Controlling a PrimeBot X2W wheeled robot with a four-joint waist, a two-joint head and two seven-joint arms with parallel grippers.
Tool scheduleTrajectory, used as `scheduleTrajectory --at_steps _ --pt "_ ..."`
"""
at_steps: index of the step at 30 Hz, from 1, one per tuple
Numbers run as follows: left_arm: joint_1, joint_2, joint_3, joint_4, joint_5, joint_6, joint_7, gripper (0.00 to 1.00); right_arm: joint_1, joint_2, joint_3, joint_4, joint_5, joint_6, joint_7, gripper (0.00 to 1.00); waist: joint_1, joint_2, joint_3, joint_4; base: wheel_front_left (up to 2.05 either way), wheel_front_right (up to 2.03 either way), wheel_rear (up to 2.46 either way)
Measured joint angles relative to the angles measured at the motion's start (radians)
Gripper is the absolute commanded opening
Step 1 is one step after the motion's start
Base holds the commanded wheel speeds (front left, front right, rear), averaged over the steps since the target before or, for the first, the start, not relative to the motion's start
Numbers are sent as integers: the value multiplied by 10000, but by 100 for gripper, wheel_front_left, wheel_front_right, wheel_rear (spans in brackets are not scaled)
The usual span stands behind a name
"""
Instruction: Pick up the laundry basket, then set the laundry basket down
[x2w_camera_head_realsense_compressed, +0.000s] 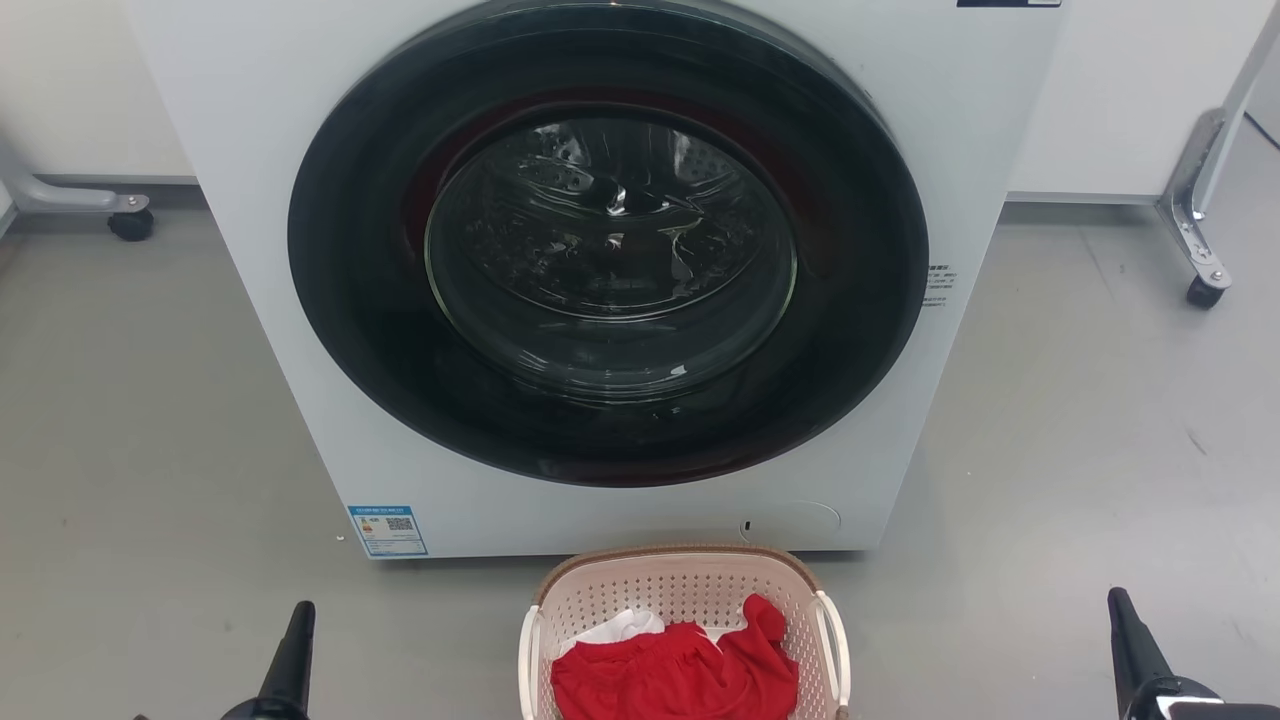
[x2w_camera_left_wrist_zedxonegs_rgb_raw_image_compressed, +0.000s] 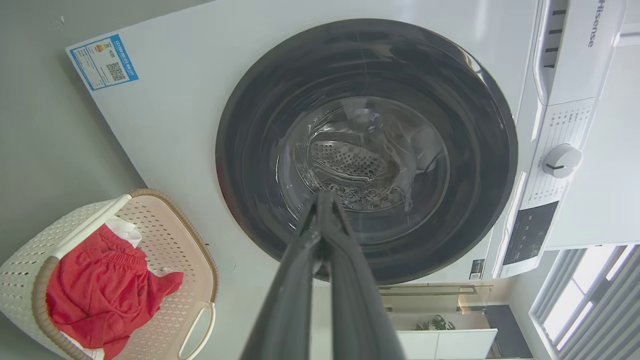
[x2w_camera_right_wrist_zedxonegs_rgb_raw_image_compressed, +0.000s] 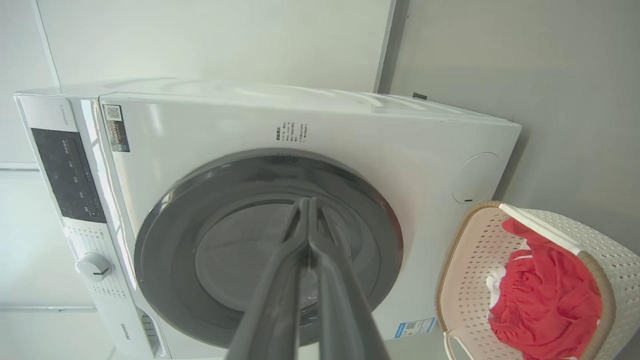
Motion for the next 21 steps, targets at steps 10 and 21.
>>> scheduleTrajectory --at_steps 10,21 --pt "-165 -65 257 0 -988 -167 257 0 -128 94 -268 44 968 144 251 0 0 0 16 13 0 0 0" --pt "-165 -69 259 0 -991 -167 257 0 -158 96 -268 46 968 144 251 0 0 0 16 13 0 0 0"
